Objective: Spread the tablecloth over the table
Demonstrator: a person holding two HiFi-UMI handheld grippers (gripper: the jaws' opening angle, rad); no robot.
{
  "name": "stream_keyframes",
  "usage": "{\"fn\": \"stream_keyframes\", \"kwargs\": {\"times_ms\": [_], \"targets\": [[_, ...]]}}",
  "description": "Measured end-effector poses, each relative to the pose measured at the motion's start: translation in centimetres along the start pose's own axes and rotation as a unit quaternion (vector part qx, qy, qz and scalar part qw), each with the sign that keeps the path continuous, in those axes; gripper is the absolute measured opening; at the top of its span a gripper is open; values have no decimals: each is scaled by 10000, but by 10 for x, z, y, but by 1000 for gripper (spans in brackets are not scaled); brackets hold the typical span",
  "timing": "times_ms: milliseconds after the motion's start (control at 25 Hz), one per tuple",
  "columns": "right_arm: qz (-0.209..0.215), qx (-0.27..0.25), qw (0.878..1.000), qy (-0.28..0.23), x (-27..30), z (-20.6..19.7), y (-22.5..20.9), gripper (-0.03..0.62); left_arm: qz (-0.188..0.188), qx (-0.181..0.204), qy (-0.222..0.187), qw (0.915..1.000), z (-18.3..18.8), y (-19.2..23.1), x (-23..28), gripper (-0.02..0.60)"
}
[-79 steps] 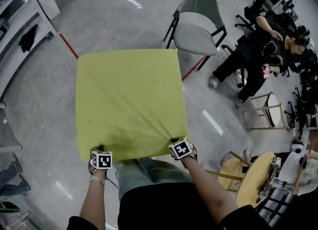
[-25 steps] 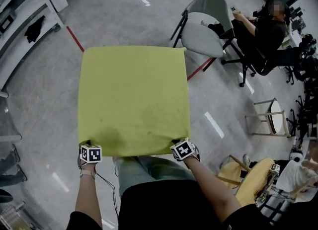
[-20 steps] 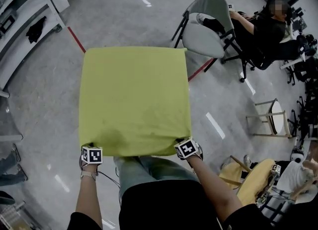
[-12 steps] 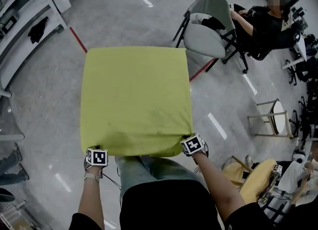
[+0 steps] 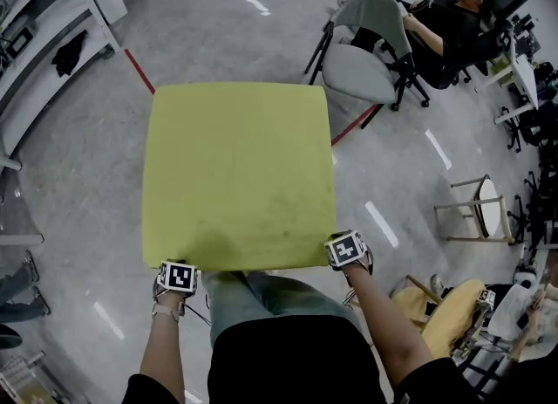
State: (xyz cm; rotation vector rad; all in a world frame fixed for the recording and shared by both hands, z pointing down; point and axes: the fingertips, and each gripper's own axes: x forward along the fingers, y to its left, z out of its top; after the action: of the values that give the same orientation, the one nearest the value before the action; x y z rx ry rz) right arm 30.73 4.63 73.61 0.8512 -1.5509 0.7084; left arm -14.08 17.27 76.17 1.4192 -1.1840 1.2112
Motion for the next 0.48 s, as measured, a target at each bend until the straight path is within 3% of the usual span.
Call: {"fn": "stream_keyframes", "kwargs": {"times_ms": [280, 400, 480], "targets": [[333, 183, 9980, -508, 0, 17, 30, 11, -317, 21, -228, 9992, 17, -12, -17, 14], [470, 296, 9951, -820, -7, 29, 42, 11, -431, 38, -787, 9960, 41, -22, -37, 13], [577, 446, 9914, -1089, -18, 41, 51, 11, -622, 4, -1335, 9891, 64, -31, -57, 12]]}}
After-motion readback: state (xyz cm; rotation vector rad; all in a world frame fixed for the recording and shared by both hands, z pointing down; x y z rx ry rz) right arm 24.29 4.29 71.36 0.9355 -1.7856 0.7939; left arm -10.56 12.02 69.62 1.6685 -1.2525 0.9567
